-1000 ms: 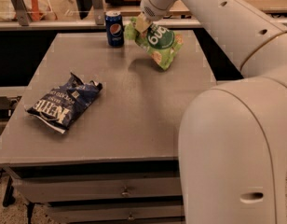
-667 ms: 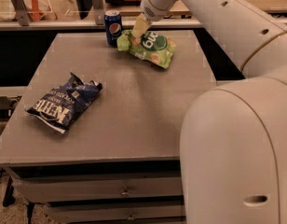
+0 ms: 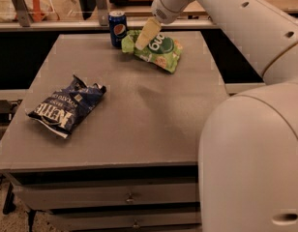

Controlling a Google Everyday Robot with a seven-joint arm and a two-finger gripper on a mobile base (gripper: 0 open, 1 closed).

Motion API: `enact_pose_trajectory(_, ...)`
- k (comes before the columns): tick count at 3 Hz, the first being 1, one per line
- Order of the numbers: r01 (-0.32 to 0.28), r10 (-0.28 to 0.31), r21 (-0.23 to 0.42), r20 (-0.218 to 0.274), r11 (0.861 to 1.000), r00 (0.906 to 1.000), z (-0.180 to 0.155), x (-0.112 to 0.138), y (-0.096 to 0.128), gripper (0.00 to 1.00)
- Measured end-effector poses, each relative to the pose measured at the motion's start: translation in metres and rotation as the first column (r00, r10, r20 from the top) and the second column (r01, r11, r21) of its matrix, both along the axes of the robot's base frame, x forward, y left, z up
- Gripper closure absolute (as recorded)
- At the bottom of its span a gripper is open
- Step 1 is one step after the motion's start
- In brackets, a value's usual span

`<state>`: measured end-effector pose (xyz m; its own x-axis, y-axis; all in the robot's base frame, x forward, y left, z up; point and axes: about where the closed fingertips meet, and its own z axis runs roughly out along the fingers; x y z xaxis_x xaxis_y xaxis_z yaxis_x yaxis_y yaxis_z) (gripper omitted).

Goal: Move green rice chip bag near pepsi can

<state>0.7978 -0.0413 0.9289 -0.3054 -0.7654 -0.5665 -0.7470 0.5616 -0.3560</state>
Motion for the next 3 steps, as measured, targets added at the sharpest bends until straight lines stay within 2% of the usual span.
enact_pose_trajectory(1,-0.064,0.064,-0.003,-0.021,0.998,0.9977,-0.002,-0.015,-0.011,0.0)
enact_pose_trajectory(3,-0.182,0.182,0.01,-0.08,0.983,0.9801,-0.008,-0.043,-0.03,0.0)
